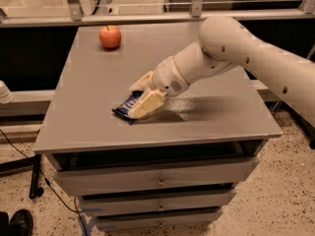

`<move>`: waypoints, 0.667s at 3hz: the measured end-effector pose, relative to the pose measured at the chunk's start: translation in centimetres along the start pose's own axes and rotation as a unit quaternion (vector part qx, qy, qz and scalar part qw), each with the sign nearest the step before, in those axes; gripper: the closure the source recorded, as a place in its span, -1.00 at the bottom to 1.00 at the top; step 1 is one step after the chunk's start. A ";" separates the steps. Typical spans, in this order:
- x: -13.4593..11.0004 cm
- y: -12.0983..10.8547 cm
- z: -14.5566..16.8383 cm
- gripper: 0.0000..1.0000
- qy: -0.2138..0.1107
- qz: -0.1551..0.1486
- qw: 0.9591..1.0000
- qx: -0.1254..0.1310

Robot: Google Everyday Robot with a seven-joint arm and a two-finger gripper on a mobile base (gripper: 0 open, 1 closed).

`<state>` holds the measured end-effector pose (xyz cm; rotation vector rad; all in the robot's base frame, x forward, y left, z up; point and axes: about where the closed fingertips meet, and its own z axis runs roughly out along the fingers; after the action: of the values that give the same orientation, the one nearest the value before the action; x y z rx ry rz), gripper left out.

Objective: Move rxbar blueberry near apple

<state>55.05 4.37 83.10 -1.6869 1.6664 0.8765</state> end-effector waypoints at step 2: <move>0.9 -1.2 -2.5 1.00 -0.002 0.017 0.999 0.028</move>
Offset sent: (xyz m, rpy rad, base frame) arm 0.0256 -0.0505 0.0162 0.0038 -0.0204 -0.1291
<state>56.34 1.89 83.86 -1.6217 1.7065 0.8408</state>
